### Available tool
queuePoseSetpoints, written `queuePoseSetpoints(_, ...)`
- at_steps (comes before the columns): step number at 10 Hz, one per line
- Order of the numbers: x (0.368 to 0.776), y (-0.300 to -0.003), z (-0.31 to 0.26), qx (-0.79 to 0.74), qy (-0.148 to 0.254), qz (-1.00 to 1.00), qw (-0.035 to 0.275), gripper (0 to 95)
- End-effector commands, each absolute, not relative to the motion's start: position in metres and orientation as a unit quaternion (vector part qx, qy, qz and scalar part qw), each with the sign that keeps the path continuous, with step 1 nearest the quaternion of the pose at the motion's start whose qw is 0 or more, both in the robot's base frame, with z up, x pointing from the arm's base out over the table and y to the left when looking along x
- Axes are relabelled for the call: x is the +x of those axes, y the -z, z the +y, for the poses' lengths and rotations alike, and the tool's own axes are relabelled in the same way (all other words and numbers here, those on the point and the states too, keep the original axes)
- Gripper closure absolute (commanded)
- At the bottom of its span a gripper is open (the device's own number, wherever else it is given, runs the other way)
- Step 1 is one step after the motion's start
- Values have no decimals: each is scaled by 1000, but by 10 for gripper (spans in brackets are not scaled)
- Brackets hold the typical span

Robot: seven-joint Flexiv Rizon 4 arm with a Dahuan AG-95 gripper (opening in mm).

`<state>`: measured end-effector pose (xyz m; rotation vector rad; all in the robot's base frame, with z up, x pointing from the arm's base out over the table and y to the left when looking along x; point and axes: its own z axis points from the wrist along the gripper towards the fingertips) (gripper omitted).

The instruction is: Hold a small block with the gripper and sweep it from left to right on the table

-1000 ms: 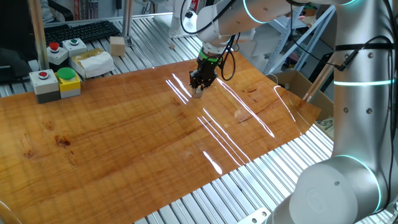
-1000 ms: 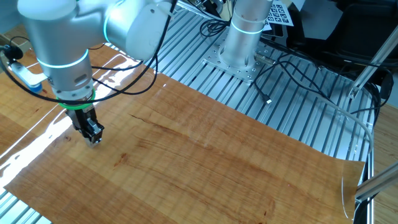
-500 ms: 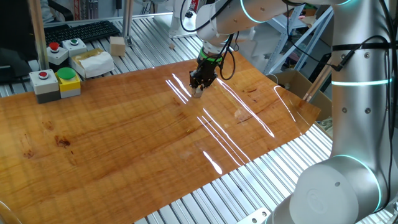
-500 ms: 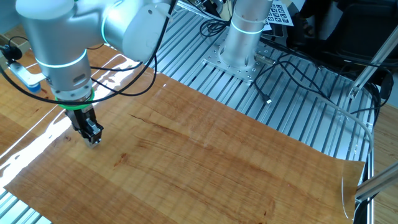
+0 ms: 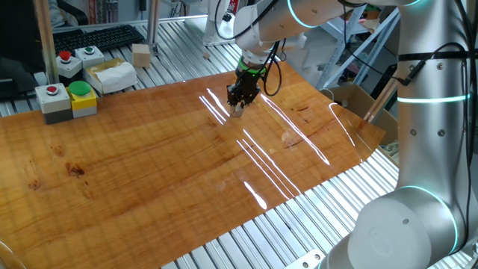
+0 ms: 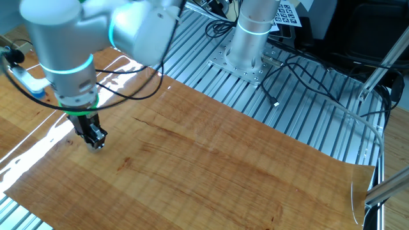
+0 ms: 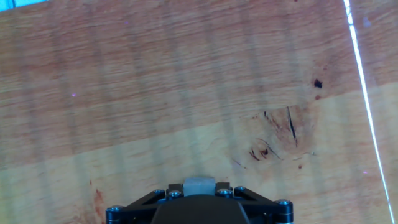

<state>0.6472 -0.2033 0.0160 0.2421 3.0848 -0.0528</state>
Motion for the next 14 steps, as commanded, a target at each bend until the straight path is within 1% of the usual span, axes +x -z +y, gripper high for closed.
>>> queuePoseSetpoints(1,647,-17,-203,39,13,999,23,950)
queuePoseSetpoints(3,647,-17,-203,13,12,1000,18,950)
queuePoseSetpoints(7,647,-17,-203,-32,14,999,23,950)
queuePoseSetpoints(9,647,-17,-203,-29,13,999,22,950)
queuePoseSetpoints(11,647,-17,-203,-22,2,1000,21,950)
queuePoseSetpoints(14,647,-16,-203,-17,0,1000,19,950)
